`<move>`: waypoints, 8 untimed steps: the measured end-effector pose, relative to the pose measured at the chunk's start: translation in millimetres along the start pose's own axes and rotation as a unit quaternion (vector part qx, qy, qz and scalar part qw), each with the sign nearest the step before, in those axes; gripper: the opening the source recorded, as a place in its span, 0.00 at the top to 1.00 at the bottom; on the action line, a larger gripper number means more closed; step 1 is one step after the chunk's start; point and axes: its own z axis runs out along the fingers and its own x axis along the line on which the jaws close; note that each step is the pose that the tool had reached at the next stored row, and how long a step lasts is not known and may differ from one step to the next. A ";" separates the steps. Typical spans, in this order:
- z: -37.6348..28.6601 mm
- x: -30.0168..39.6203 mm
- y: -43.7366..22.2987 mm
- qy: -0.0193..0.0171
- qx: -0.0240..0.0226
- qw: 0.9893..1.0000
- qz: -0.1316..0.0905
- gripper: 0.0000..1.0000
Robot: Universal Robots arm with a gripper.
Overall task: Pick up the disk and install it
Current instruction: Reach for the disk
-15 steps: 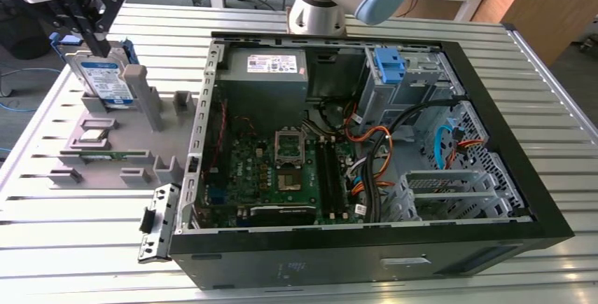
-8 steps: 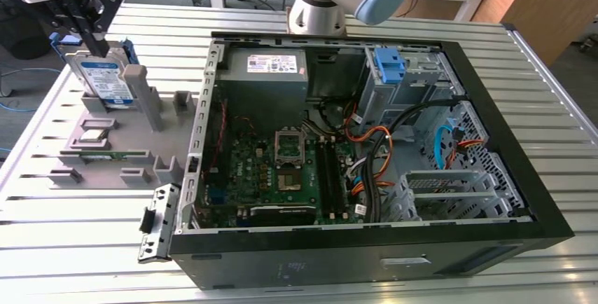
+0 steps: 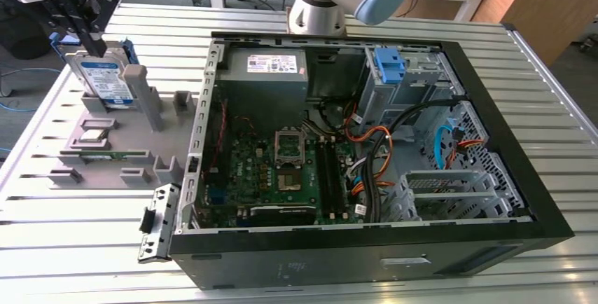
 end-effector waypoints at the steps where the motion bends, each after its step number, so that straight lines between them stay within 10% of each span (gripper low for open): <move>1: 0.0 0.2 0.0 0.000 0.000 1.000 0.000 0.89; 8: 0.0 2.1 -0.2 0.000 0.000 1.000 0.000 0.89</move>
